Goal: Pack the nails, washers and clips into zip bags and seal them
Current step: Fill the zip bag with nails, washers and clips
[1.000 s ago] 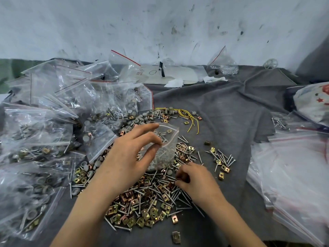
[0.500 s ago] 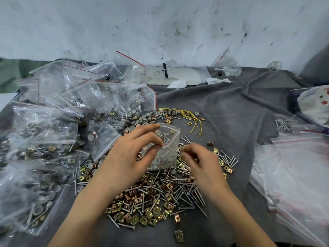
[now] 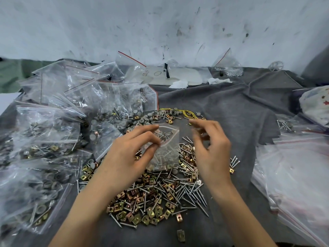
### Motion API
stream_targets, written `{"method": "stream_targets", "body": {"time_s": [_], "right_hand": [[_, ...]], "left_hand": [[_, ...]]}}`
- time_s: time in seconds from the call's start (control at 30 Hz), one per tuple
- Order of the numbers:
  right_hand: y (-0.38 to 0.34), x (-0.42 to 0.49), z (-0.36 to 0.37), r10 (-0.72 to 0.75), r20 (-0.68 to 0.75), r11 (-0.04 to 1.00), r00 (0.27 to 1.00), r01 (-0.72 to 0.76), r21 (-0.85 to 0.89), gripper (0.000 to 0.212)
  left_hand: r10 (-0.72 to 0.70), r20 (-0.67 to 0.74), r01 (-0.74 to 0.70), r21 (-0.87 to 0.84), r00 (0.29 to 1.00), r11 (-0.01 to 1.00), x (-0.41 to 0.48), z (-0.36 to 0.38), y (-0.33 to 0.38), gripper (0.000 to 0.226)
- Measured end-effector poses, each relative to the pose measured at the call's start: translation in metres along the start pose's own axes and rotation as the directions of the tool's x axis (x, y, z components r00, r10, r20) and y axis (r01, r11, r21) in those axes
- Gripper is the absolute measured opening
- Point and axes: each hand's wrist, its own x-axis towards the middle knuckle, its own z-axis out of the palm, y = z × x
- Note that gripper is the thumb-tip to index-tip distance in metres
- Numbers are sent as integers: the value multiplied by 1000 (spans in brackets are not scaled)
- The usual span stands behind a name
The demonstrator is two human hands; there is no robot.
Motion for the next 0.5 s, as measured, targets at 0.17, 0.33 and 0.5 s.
{"method": "stream_targets", "body": {"time_s": [0.17,0.33,0.5], "right_hand": [[41,-27,16,246,509,905,825,-7,-425,10],[46,-40,27,294,517,822,804,63,-566,16],[47,-35,33,326,525,783,786,87,-616,18]], "left_hand": [[2,28,-3,5,1000,1000,13,-8,-3,8],[64,150,-70,33,987,997,41,-30,-6,9],[105,190,-100,-32,976,994,57,-48,-13,9]]}}
